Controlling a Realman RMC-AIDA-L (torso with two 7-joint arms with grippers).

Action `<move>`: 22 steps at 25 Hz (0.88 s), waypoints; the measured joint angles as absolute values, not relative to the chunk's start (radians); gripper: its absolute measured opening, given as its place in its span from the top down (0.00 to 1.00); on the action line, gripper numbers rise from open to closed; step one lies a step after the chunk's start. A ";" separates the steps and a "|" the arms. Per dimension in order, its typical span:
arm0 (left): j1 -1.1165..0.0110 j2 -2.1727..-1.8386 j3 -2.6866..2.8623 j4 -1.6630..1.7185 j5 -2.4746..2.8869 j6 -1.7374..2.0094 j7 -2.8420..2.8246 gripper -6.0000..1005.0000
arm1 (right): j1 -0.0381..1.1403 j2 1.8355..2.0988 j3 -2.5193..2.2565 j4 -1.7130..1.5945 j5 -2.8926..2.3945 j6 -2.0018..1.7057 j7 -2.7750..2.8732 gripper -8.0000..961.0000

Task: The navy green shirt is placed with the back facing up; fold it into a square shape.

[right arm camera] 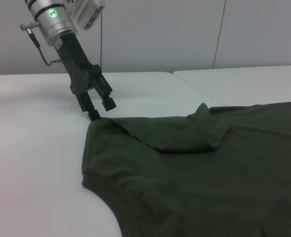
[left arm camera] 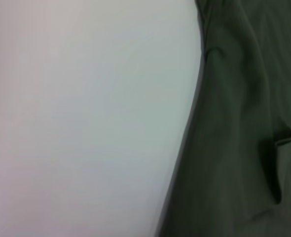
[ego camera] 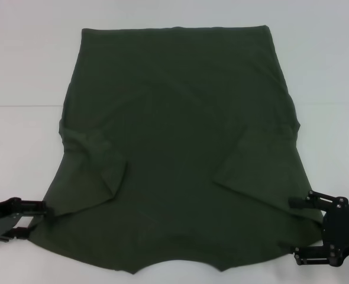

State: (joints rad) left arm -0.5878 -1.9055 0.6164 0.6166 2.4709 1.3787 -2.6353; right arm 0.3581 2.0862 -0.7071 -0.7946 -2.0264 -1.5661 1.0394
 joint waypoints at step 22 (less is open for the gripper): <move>-0.633 -1.954 0.631 0.640 2.484 1.366 -2.638 0.17 | 0.368 2.086 -0.700 -0.795 -2.026 -1.555 1.046 0.02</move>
State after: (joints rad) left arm -0.6333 -1.9542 0.6312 0.6397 2.4844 1.3660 -2.6381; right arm 0.3682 2.0862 -0.7001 -0.7946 -2.0257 -1.5554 1.0460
